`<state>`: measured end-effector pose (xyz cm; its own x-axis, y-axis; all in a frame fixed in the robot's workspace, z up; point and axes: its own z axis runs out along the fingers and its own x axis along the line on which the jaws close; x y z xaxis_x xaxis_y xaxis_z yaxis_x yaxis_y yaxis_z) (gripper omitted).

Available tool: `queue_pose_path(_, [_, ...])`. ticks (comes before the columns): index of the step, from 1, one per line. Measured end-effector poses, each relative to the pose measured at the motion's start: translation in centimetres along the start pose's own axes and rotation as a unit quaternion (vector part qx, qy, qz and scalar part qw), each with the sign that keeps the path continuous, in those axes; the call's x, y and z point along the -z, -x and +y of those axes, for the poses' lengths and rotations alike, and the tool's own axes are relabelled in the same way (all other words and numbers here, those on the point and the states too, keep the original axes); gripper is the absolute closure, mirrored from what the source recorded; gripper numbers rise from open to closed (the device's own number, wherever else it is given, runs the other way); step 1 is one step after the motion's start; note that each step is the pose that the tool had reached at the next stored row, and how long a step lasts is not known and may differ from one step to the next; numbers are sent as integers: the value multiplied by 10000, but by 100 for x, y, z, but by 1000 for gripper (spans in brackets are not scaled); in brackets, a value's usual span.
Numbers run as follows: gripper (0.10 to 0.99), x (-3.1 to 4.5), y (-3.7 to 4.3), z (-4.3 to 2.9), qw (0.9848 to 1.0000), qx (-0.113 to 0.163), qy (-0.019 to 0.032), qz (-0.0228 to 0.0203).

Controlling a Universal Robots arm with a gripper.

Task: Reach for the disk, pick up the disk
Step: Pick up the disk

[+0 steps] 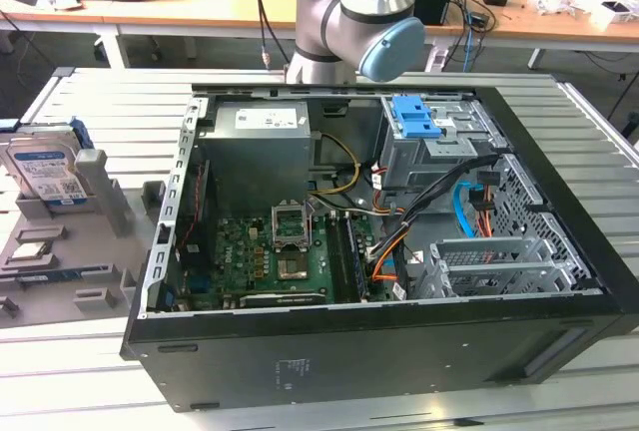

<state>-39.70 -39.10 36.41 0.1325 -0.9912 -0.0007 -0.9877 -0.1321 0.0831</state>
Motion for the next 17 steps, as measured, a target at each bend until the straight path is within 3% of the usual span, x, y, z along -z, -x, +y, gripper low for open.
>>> queue_pose_path(6, [980, 0, 0, 0, 9984, 564, 0, 47])
queue_pose_path(12, [980, 0, 0, 0, 9944, 1054, 1, 88])
queue_pose_path(16, [980, 0, 0, 0, 9946, 1033, 1, 88])
queue_pose_path(17, [980, -1, 1, 0, 9955, 946, 2, 83])
